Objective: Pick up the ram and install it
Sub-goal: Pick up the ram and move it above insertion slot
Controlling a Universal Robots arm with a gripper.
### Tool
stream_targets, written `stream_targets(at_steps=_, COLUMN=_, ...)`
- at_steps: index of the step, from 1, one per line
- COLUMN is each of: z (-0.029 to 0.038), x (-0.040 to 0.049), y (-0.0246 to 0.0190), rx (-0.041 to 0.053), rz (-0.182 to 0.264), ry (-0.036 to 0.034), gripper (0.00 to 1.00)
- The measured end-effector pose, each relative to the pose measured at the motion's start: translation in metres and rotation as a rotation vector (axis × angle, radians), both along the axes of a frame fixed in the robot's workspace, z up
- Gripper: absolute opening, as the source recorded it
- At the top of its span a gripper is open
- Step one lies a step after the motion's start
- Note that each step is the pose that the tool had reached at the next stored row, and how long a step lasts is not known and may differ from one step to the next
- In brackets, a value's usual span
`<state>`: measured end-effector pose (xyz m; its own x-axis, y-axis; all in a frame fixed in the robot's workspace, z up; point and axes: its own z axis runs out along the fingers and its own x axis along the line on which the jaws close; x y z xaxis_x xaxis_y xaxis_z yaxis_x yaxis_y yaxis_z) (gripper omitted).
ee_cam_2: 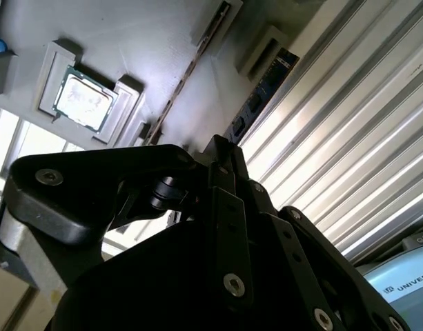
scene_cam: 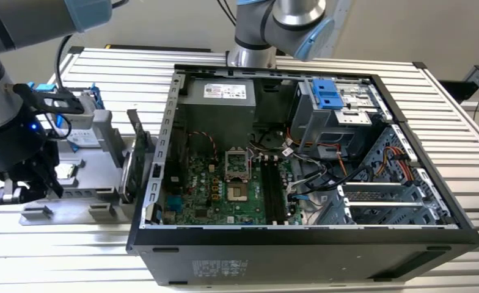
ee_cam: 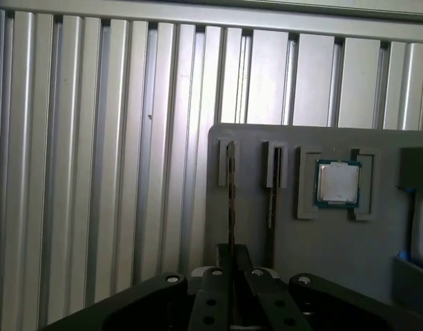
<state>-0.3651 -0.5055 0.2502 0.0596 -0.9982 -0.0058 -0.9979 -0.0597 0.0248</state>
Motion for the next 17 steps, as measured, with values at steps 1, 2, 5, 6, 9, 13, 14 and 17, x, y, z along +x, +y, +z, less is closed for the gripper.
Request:
stream_targets(at_steps=1, z=0.0009, x=0.0000, y=0.0000, rx=0.0001, rz=0.000, ry=-0.0001, gripper=0.00)
stream_targets(at_steps=2, z=0.0018, x=0.0000, y=0.0000, rx=0.0000, rz=0.000, ry=0.0000, gripper=0.00)
stream_targets(at_steps=5, z=0.0045, x=-0.0001, y=0.0000, rx=0.0001, rz=0.000, ry=-0.0001, gripper=0.00)
stream_targets(at_steps=6, z=0.0054, x=-0.0001, y=0.0000, rx=0.0000, rz=0.000, ry=0.0000, gripper=0.00)
stream_targets(at_steps=9, z=0.0079, x=-0.0001, y=0.0000, rx=0.0001, rz=0.000, ry=-0.0001, gripper=0.00)
stream_targets(at_steps=13, z=0.0112, x=-0.0002, y=0.0000, rx=0.0001, rz=0.000, ry=-0.0001, gripper=0.00)
stream_targets(at_steps=14, z=0.0121, x=-0.0002, y=0.0000, rx=0.0001, rz=0.000, ry=-0.0001, gripper=0.00)
stream_targets(at_steps=17, z=0.0146, x=-0.0002, y=0.0000, rx=0.0000, rz=0.000, ry=0.0000, gripper=0.00)
